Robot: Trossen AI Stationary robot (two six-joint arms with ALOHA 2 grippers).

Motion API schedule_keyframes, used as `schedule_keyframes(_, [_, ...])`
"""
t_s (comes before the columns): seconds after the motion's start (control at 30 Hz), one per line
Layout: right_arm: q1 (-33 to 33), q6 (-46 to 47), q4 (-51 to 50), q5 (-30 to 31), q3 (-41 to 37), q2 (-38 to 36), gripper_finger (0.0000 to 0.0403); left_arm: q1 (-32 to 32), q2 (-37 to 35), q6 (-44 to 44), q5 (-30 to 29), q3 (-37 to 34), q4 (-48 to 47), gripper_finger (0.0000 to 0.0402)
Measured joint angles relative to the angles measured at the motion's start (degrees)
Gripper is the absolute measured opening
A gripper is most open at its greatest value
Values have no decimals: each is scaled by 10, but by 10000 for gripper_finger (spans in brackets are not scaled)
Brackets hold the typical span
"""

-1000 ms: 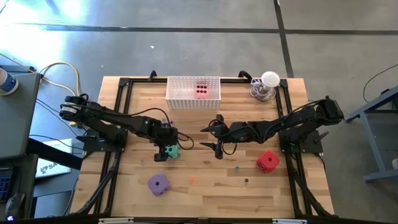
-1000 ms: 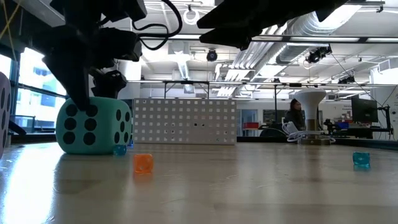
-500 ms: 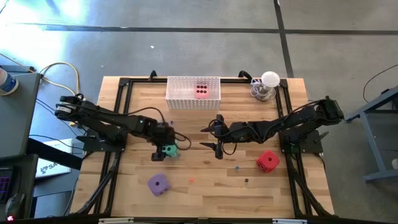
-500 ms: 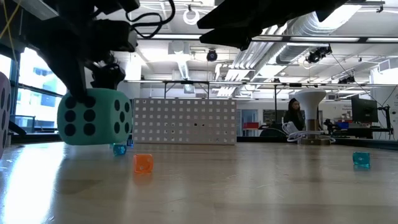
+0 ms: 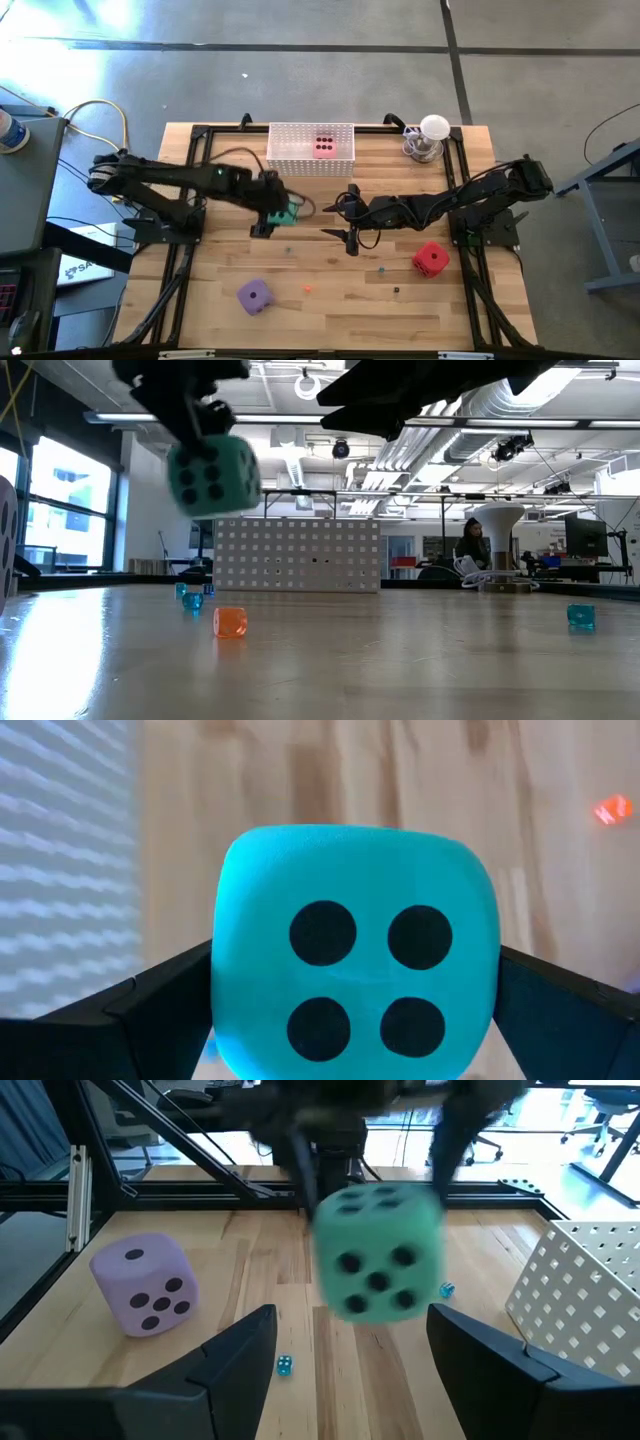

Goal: Pick & Place Dice
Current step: Put the large light green dice into the white basket

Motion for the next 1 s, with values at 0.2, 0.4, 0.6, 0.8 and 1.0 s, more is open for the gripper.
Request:
schedule_keyframes(0.2, [0, 0, 0, 0, 0, 0, 250, 94, -1, 112, -8, 74, 3, 399])
schedule_keyframes(0.4, [0, 0, 0, 0, 0, 0, 250, 216, 4, 169, -13, 81, 62, 399])
schedule_keyframes(0.6, [0, -1, -2, 0, 0, 0, 250, 294, 23, 208, 40, 81, 75, 399])
schedule_keyframes(0.8, [0, -2, -3, 0, 0, 0, 250, 331, 59, 195, 67, 81, 112, 399])
schedule_keyframes(1.0, [0, -2, -3, 0, 0, 0, 250, 351, 93, 147, 32, 81, 151, 399])
